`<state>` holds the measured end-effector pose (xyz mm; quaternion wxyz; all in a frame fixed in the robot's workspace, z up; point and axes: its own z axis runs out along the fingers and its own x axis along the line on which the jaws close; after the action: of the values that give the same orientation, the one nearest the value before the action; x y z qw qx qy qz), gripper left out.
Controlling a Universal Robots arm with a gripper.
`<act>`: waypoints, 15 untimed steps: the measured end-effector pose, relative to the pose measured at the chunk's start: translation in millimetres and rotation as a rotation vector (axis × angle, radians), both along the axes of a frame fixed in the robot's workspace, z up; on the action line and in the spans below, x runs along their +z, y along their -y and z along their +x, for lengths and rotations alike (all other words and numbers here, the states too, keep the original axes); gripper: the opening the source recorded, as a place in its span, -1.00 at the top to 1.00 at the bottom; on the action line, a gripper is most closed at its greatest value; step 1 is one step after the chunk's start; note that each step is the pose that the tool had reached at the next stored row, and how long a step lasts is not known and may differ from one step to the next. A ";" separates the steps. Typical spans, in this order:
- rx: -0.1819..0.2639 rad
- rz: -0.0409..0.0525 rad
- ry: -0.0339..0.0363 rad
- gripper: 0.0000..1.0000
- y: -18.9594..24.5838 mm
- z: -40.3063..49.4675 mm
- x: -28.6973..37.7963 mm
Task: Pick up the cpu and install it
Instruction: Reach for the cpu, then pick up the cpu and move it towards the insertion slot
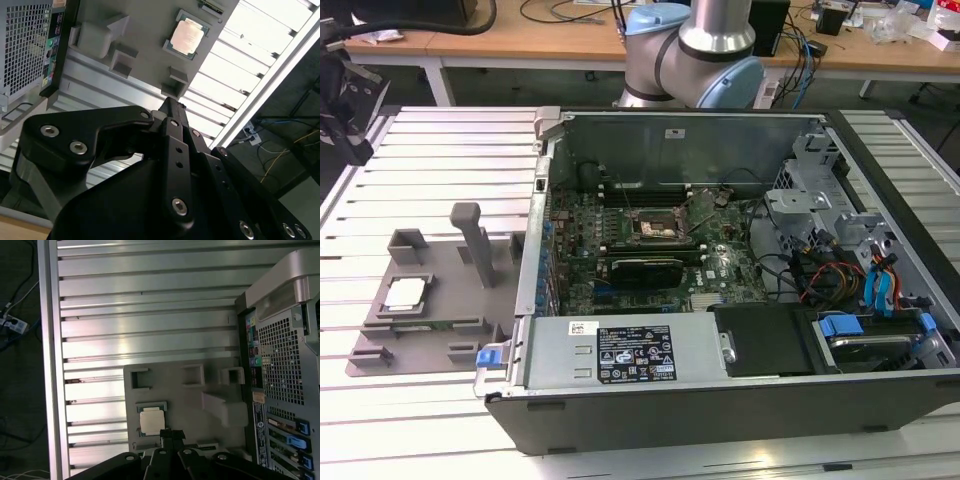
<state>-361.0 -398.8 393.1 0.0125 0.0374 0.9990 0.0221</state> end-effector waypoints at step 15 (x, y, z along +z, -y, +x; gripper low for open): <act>0.000 0.0000 0.0000 0.79 0.0 -10.4 -0.7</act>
<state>-371.3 -398.9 392.4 0.0125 0.0374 0.9990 0.0221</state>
